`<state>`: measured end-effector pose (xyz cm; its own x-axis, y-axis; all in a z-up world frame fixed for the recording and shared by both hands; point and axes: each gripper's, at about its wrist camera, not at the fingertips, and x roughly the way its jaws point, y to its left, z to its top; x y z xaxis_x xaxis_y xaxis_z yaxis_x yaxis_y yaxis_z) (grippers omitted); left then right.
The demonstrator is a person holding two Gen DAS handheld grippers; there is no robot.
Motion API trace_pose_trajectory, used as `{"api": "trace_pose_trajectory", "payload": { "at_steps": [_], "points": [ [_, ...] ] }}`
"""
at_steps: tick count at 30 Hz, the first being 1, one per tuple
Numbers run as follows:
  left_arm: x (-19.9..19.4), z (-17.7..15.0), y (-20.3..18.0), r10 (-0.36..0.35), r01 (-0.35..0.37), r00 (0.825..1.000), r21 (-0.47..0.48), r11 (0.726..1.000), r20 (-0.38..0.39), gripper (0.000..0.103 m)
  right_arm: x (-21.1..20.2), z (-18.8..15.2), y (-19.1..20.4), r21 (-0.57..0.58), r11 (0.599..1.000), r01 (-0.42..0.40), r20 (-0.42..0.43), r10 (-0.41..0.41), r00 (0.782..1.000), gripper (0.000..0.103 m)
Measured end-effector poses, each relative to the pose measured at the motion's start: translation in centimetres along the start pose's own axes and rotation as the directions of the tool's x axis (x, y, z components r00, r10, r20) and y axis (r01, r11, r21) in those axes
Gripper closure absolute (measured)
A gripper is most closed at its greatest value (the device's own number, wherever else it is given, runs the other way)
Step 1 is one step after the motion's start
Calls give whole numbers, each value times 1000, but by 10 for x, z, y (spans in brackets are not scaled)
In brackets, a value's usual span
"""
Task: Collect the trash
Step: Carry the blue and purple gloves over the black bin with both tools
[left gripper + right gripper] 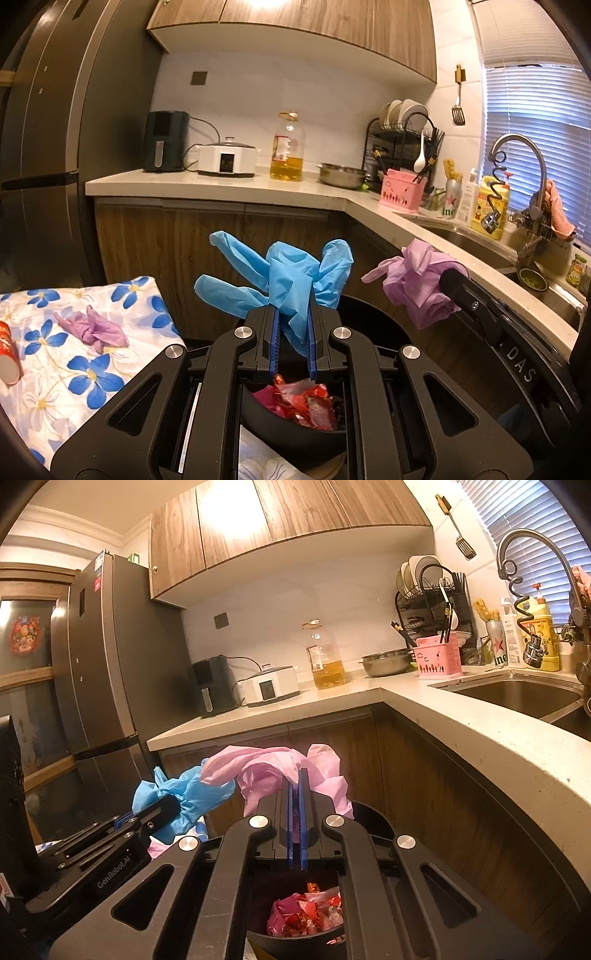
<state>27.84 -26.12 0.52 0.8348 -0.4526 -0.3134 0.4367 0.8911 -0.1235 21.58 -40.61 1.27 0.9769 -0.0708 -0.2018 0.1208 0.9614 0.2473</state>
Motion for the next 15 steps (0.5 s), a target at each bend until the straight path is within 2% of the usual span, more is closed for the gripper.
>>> {"api": "trace_pose_trajectory", "payload": {
  "at_steps": [15],
  "points": [
    [16,-3,2,-7,7,1000,-7,1000,-23,92,8,-2,-1,16,1000,3,-12,-3,1000,99]
  ]
}}
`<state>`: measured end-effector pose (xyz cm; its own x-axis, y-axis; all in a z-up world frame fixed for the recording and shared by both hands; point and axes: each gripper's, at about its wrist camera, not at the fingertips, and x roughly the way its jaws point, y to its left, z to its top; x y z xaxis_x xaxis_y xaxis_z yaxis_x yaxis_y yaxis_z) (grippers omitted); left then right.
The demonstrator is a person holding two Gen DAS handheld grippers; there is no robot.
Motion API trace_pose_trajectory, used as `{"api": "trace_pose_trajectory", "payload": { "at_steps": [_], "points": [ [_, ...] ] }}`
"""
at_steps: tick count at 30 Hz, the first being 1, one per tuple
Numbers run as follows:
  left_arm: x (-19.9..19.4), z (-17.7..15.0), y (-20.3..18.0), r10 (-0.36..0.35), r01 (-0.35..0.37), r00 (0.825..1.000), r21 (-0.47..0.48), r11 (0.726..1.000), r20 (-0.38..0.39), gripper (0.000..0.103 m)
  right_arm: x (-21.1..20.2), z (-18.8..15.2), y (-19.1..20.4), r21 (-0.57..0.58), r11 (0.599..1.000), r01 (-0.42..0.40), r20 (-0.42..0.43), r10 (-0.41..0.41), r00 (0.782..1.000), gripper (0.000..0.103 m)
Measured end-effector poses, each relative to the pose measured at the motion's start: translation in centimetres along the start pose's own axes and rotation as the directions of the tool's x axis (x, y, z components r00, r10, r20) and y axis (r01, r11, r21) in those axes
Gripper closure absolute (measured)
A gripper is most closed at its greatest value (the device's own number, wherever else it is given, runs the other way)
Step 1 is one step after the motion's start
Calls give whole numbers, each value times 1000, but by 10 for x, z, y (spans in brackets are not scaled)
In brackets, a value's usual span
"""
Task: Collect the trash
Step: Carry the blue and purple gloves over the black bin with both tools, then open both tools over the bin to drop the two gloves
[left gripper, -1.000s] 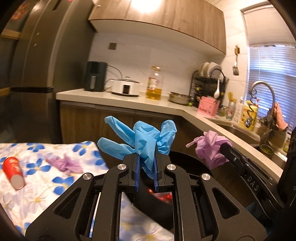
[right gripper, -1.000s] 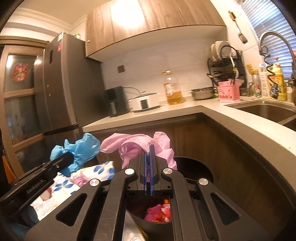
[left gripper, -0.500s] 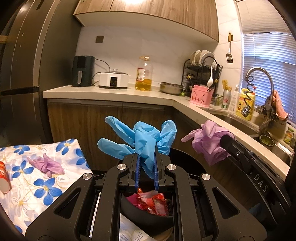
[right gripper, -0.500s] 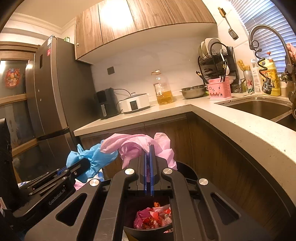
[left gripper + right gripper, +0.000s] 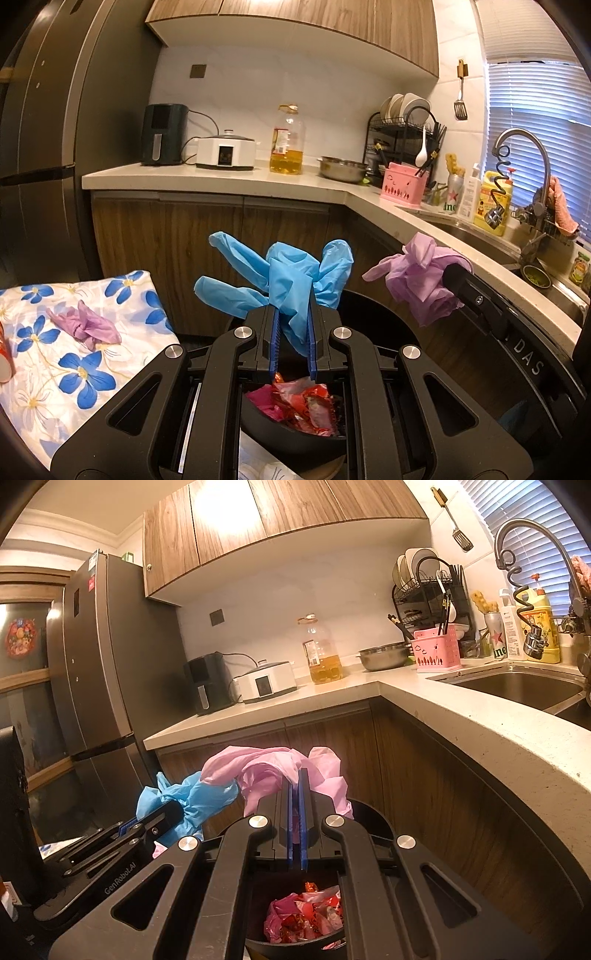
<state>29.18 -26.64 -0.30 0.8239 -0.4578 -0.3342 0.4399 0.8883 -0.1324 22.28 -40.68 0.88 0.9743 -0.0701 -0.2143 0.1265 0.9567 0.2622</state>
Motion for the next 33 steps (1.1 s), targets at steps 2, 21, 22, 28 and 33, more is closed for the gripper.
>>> {"api": "trace_pose_trajectory", "payload": {
  "at_steps": [2,21,22,28,33],
  "points": [
    [3,0,-1,-7,7,1000,-1,1000,-4,92,1,0,0,1,1000,2,-1,-2,1000,99],
    [18,-17,12,-5,4,999,-23,1000,-36,38,14,-3,-16,36,998,42,-47,-41,998,63],
    [18,-17,15,-1,0,999,-31,1000,-40,36,14,-4,-16,35,998,48,-49,-47,998,58],
    [9,-20,26,31,-33,999,-59,998,-35,33,17,-10,-9,-5,998,70,-80,-70,994,42],
    [1,-18,29,52,-53,998,-61,997,-19,28,21,-13,-8,-10,996,86,-118,-87,989,32]
  ]
}}
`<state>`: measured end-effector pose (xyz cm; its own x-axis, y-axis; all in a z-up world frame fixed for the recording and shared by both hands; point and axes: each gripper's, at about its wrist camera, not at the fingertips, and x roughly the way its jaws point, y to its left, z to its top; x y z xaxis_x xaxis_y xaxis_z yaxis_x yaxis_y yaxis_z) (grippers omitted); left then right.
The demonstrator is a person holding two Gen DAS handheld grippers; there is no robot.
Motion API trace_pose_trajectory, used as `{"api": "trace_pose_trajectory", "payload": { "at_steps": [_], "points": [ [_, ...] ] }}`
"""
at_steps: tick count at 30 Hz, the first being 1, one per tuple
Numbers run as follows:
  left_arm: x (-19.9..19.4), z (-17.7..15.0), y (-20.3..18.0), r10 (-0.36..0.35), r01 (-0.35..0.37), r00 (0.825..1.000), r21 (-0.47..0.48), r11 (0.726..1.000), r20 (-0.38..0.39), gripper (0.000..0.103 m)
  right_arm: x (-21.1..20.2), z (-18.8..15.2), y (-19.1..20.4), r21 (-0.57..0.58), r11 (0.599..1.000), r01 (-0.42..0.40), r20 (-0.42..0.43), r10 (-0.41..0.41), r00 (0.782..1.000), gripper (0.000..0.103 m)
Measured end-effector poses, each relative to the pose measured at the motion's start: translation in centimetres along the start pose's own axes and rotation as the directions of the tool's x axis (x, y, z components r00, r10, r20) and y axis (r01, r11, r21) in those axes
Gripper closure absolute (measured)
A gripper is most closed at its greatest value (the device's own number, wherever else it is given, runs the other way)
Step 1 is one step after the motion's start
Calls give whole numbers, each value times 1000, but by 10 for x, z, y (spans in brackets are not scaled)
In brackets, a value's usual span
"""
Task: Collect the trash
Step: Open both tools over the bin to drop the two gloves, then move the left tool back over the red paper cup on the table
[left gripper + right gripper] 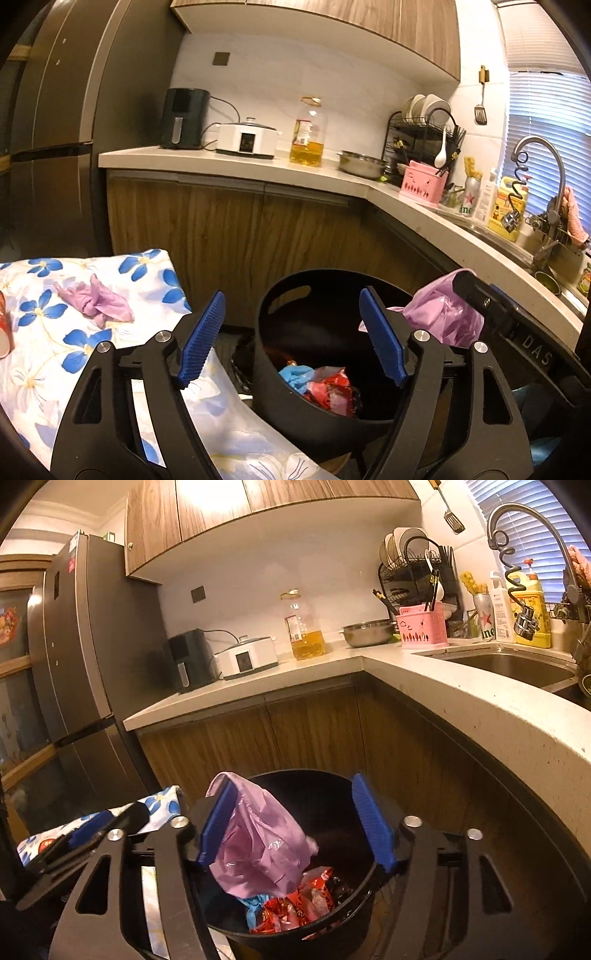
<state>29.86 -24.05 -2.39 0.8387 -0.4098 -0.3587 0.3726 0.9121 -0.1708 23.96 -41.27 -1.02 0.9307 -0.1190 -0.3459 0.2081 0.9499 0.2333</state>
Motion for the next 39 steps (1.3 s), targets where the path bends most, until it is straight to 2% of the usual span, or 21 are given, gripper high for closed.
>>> {"api": "trace_pose_trajectory", "payload": {
  "at_steps": [7,12,21,28,33,39],
  "points": [
    [-14,1,6,16,-16,1000,-11,1000,16,25,10,-15,4,-43,998,37,-105,-41,994,17],
    [-24,2,13,26,-26,999,-22,999,26,25,14,-22,4,-60,997,52,-161,-61,985,16],
    [-47,-1,30,55,-52,997,-56,997,50,22,14,-36,9,-106,992,73,-191,-93,977,14],
    [-64,-1,47,112,-107,991,-66,992,79,20,-5,-27,21,-85,996,34,-126,-44,991,14],
    [-77,-4,70,187,-180,979,-84,980,83,18,-15,-20,36,-58,998,7,-57,-11,998,14],
    [-91,-10,115,306,-294,949,-141,945,72,16,-21,-15,59,-50,998,-40,6,40,999,14]
  ]
}}
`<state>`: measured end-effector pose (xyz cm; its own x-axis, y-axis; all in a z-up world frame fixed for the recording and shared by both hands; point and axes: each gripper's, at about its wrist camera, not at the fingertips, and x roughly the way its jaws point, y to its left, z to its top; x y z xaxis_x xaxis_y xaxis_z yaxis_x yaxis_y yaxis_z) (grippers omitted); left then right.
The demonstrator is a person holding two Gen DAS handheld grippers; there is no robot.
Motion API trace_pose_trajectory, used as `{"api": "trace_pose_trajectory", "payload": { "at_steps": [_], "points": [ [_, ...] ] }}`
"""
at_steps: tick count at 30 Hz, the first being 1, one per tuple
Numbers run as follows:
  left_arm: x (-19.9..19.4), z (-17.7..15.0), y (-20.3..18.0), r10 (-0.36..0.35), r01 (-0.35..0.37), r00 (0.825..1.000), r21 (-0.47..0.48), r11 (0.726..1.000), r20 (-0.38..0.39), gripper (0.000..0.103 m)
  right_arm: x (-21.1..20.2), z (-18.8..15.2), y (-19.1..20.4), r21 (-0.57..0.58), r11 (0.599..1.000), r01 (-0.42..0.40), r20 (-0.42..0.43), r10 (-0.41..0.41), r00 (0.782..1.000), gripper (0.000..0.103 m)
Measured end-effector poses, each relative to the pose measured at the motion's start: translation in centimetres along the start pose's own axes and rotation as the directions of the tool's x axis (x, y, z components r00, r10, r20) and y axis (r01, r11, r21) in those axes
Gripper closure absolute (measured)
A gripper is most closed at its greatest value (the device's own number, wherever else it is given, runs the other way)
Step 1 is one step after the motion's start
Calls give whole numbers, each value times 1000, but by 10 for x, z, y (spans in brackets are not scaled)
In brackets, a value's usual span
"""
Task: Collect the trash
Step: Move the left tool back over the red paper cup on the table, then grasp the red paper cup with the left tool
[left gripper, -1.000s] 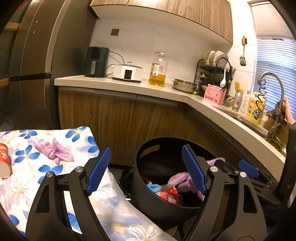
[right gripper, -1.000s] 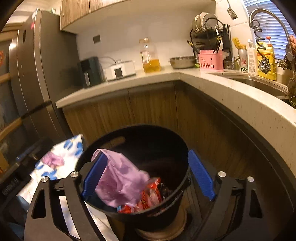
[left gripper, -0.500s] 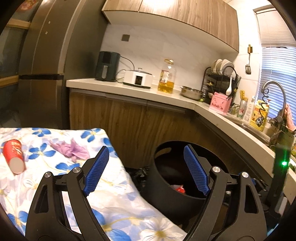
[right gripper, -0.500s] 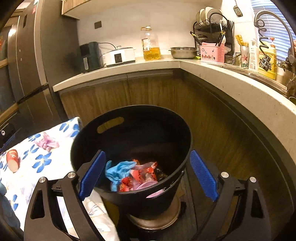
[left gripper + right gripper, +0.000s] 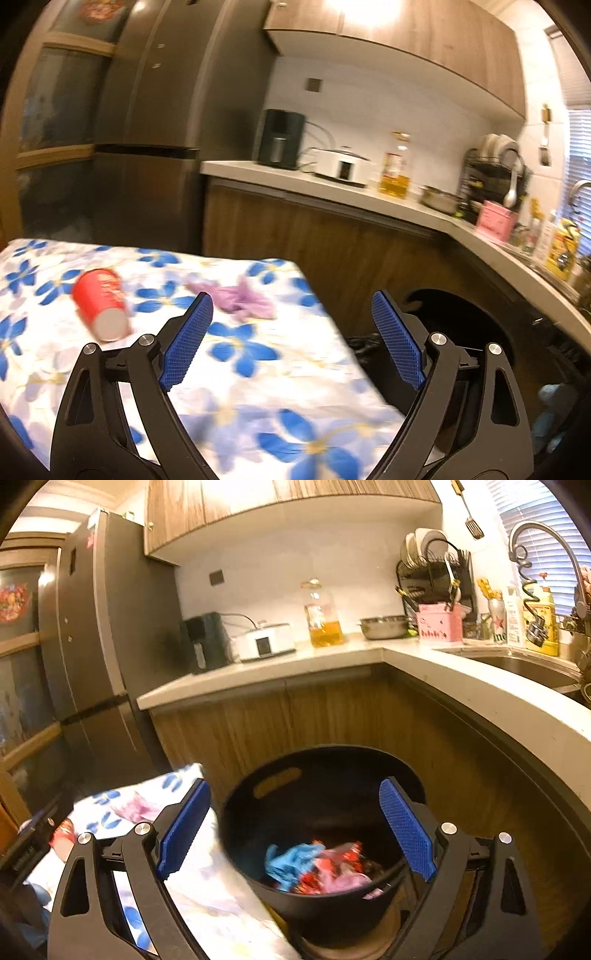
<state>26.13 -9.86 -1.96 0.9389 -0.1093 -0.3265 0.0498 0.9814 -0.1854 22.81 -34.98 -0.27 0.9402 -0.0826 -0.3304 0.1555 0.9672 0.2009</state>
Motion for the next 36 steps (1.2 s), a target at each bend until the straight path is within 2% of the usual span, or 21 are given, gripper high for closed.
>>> {"api": "trace_pose_trajectory", "payload": {
  "at_steps": [5,10,14,25,36],
  "points": [
    [-1,-1,44,119,-118,993,-41,992,13,13,-1,2,23,16,998,-57,53,56,997,14],
    [4,-2,96,249,-247,968,-103,963,8,12,7,0,52,2,993,-117,67,117,991,14],
    [13,-5,123,308,-307,951,-140,941,-17,12,16,-4,78,-26,987,-158,77,160,984,14],
    [47,-10,150,352,-364,931,-177,914,-97,12,53,-15,132,-59,967,-247,42,250,967,14],
    [81,-16,178,324,-376,917,-234,896,-232,14,85,-29,163,-77,958,-276,-12,276,961,14]
  ]
}}
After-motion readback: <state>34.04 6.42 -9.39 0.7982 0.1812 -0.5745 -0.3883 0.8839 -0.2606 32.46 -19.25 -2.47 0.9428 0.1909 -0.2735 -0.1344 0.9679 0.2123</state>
